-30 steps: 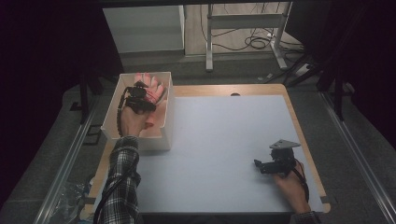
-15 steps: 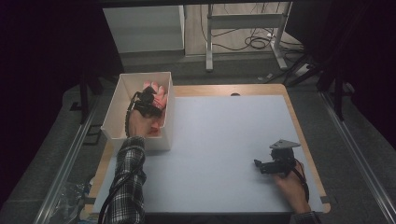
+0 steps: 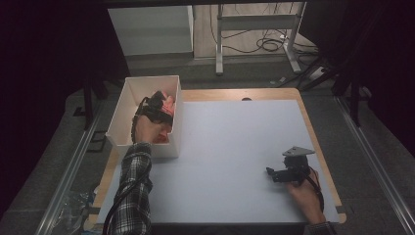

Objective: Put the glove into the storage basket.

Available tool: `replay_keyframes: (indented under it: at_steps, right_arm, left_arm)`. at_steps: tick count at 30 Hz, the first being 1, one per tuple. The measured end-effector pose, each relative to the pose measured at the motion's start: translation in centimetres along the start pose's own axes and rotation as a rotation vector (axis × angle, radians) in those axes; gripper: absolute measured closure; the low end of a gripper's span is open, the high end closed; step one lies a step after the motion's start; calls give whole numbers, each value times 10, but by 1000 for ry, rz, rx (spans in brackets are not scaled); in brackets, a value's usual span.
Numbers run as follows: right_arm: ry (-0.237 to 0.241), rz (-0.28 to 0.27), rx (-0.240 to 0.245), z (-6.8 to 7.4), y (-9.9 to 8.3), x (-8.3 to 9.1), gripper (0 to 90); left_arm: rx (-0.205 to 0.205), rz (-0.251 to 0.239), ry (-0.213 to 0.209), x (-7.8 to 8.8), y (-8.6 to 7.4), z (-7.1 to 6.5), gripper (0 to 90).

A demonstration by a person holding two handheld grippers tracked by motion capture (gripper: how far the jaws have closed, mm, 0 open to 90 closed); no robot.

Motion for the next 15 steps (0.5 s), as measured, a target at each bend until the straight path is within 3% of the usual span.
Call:
replay_keyframes:
  at_steps: [15]
  right_arm:
    - [0,0,0,0,0,0,40]
  left_arm:
    - [-21,-76,-26,22,6,-1,36]
Point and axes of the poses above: each handheld gripper's, and its own axes: x roughly backward along the jaws, y roughly out of its top, z roughly to its left, the point moved 4 cm from there along -x, roughly forward along the jaws, and after that the axes turned 14 degrees about -z, right-handed, at the moved point
